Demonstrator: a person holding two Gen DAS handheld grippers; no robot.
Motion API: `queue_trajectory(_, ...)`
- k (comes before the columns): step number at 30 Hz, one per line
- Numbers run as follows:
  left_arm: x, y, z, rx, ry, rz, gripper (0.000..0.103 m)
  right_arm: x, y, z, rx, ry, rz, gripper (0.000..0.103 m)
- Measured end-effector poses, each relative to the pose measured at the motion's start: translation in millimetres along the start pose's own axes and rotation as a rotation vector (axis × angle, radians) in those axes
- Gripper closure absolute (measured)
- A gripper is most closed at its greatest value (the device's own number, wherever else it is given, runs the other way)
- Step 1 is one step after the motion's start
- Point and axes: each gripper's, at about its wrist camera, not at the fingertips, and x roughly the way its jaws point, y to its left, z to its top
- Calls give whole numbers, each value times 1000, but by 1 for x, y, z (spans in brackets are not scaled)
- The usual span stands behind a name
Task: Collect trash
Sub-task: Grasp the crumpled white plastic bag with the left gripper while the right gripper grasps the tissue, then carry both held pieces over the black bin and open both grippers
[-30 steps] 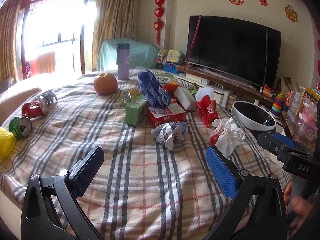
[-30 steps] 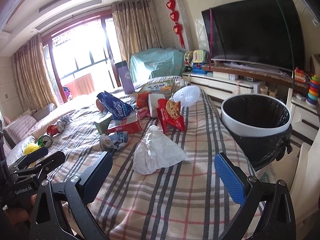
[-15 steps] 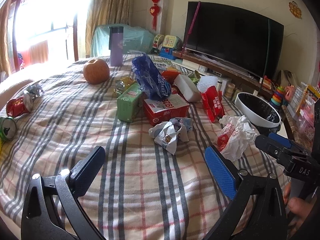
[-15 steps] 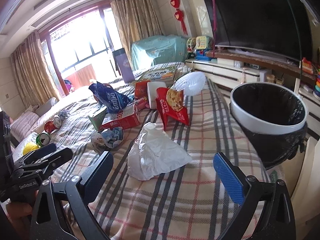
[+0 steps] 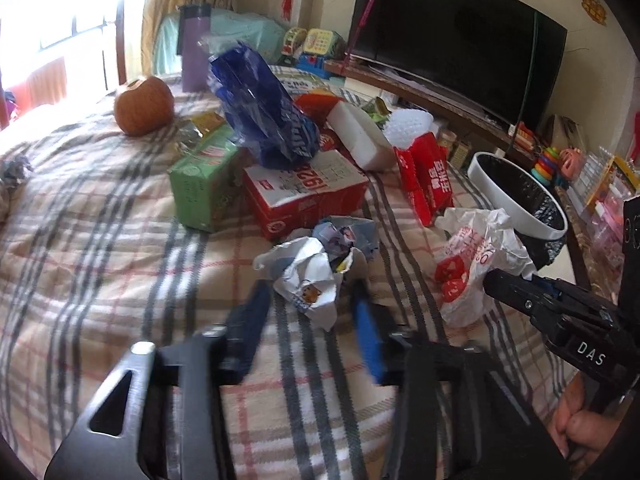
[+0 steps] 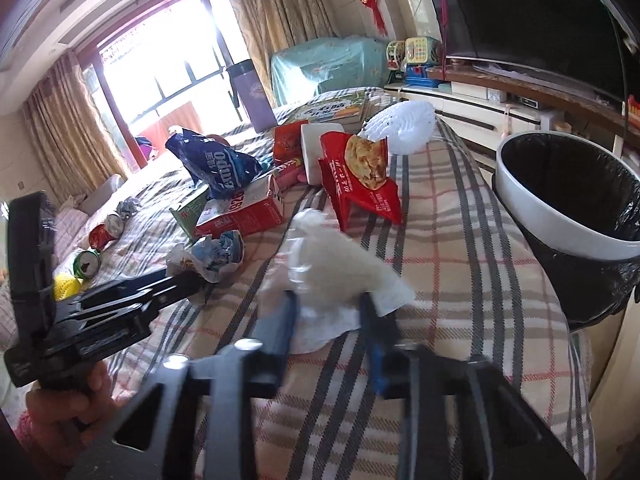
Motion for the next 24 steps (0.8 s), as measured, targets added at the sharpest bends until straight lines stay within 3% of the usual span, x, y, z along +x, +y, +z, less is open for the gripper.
queue_trajectory(10,-13,-13,0,11,-19,-70,99,-19,-5,2,-2,-44,15,91)
queue_trajectory(24,-20,-66,25,101,-50,-141,100,-57,-42,16,57,-121,-31,91)
